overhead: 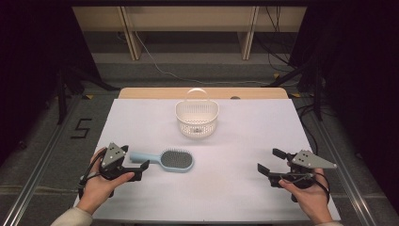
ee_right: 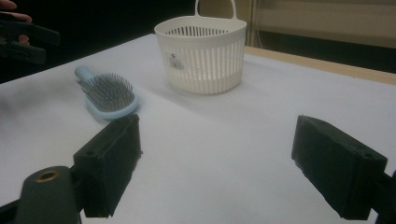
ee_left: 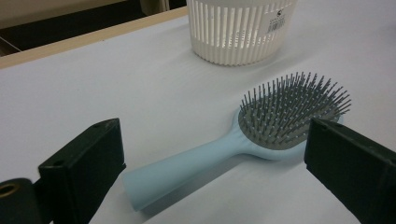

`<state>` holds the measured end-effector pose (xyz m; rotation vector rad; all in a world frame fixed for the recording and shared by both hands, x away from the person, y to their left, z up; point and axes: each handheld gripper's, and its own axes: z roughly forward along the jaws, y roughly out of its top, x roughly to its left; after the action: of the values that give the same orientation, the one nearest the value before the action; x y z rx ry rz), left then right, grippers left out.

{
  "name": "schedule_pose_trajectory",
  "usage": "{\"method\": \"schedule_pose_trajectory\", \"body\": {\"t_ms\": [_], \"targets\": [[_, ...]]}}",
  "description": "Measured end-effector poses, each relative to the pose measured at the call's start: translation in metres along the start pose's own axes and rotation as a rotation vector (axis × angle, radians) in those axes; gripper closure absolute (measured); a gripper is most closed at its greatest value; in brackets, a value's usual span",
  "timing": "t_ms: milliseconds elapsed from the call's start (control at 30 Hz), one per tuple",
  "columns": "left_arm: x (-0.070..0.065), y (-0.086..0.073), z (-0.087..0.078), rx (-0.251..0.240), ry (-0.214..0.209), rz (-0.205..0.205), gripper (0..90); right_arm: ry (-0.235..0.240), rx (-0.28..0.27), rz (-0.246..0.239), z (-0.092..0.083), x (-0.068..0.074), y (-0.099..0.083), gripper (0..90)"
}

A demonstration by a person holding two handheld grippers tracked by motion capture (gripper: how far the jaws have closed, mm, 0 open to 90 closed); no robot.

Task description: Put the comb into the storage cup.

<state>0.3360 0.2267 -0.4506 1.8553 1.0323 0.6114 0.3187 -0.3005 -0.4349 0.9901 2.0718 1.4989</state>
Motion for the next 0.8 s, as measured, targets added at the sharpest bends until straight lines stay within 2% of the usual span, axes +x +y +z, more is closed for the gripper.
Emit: {"method": "schedule_pose_trajectory", "body": {"t_ms": [300,367,433,467,567,667,700,767,800], "targets": [[0.000,0.000,-0.001,-0.009,0.016,0.011,6.2,0.005,0.005,-0.011,0.001,0.001,0.000,16.5],[0.001,0.001,-0.001,-0.011,0.026,0.024,9.8,0.005,0.007,-0.013,0.002,0.002,0.000,16.6],[0.001,0.003,-0.002,-0.026,0.039,0.035,20.7,0.008,0.010,-0.019,0.003,0.002,0.000,16.9],[0.003,0.008,-0.002,-0.032,0.076,0.056,30.6,0.008,0.014,-0.021,0.003,0.002,0.000,17.0],[0.006,0.014,-0.001,-0.049,0.093,0.054,66.9,0.010,0.014,-0.026,0.004,0.003,0.000,17.3],[0.009,0.019,0.007,-0.001,0.098,0.070,88.1,0.016,0.029,-0.030,0.006,0.004,0.000,17.4],[0.012,0.020,0.015,0.047,0.098,0.057,89.6,0.018,0.032,-0.032,0.006,0.005,0.000,17.5],[0.014,0.021,0.020,0.066,0.102,0.048,89.7,0.021,0.032,-0.038,0.007,0.006,0.000,17.7],[0.019,0.023,0.028,0.107,0.122,0.042,89.7,0.020,0.035,-0.040,0.008,0.006,0.000,17.7]]}}
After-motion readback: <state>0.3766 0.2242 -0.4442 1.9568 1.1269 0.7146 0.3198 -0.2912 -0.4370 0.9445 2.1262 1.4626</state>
